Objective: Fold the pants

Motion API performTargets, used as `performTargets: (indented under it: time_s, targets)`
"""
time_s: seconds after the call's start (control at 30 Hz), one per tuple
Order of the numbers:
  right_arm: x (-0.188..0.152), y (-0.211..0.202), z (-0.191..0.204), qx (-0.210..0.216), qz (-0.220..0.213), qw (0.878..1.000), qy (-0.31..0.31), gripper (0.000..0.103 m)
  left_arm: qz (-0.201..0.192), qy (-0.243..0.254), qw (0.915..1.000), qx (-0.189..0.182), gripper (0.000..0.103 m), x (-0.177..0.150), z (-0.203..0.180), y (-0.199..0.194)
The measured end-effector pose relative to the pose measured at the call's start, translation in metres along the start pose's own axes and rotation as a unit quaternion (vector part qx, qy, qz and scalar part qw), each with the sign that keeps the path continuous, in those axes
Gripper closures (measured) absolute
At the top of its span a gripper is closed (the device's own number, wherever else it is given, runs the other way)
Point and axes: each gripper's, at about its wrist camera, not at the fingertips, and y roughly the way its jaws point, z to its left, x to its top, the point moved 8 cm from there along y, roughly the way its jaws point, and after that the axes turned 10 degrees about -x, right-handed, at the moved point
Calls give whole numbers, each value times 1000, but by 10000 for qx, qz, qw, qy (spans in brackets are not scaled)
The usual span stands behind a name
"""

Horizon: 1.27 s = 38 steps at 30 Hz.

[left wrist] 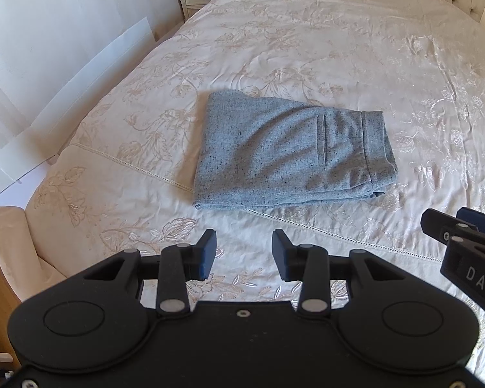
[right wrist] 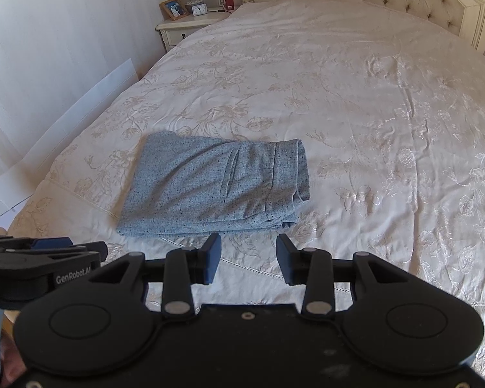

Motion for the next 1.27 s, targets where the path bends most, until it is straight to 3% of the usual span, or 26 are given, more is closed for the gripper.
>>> performTargets:
  time_s: [1.27]
  targets:
    - [-3, 6, 3, 49, 140, 9998, 99, 63, 14, 182, 9998, -31, 55, 1, -1, 1]
